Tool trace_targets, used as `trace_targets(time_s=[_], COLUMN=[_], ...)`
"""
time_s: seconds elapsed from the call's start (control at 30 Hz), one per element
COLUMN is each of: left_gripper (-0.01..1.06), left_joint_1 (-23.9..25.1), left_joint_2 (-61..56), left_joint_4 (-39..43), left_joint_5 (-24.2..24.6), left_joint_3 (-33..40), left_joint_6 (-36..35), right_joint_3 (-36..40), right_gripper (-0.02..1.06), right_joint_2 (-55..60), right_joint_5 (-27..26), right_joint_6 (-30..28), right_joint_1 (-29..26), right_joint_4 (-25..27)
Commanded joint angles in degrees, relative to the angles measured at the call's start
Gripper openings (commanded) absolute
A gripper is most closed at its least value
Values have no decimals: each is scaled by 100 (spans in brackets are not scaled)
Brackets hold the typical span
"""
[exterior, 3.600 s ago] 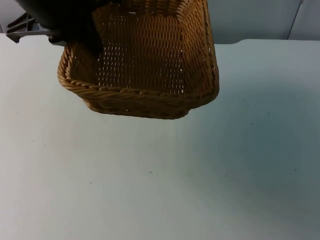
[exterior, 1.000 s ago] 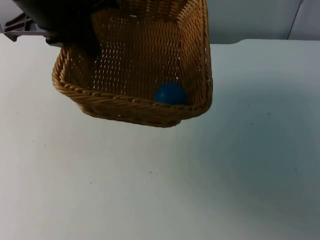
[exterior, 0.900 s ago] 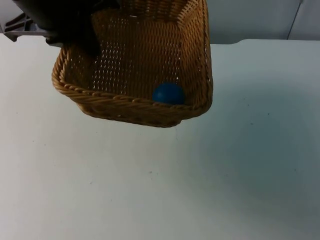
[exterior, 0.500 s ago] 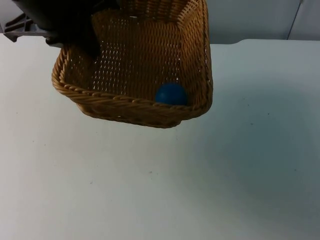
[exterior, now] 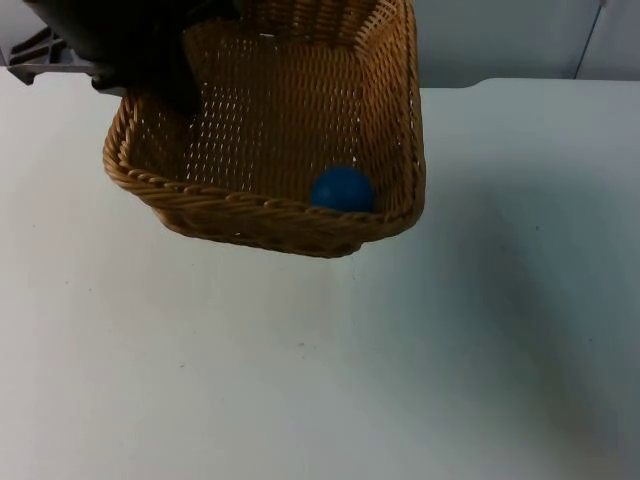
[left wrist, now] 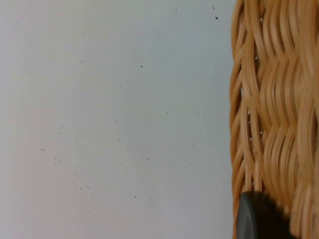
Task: Pick up the basket with the left hand and place the ball into the basket with the right hand.
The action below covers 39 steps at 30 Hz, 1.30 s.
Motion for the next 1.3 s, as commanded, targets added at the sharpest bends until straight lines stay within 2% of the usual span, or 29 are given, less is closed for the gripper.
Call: trace_targets(time_s=[0.0,0.23,0.3,0.37,0.4,0.57,0.6,0.7,0.87,0.97,1.27], left_gripper=[0,0,0,0,0,0,0,0,0,0,0], left_joint_1=[7,7,7,7,7,7,7,7,7,7,7], left_joint_2=[-72,-72,-72,-72,-72,-72,-72,-72,-72,-72,179], left_joint_4=[-106,-106,-106,-106,-106,-106,-106,-106,-101,-101,-306], left_joint_5=[-83,-93,-52,-28,-28,-28,-28,-28,-98,-130,-429], left_joint_3=[-13,-13,-13,-13,-13,-13,-13,-13,-13,-13,-13], left_joint_6=[-43,-43,-43,-43,-43,-43,-43,-43,-43,-57,-57], right_joint_3=[-25,189,600,1170,1170,2560,2560,3307,3734,3783,3833], right_gripper=[104,104,103,102,102,101,101,101,101,101,101], right_joint_2=[-46,-118,-285,-572,-572,-1763,-1763,-2807,-3453,-3606,-3692], right_joint_5=[-99,-381,-613,-875,-875,-1375,-1375,-1587,-1511,-1351,-1312], right_joint_6=[-47,-47,-7,-7,-7,131,131,394,602,602,602], right_joint_1=[-388,-526,-526,-526,-526,-526,-526,-526,-526,-526,-526], right_joint_4=[2,355,573,529,529,529,529,354,178,178,62])
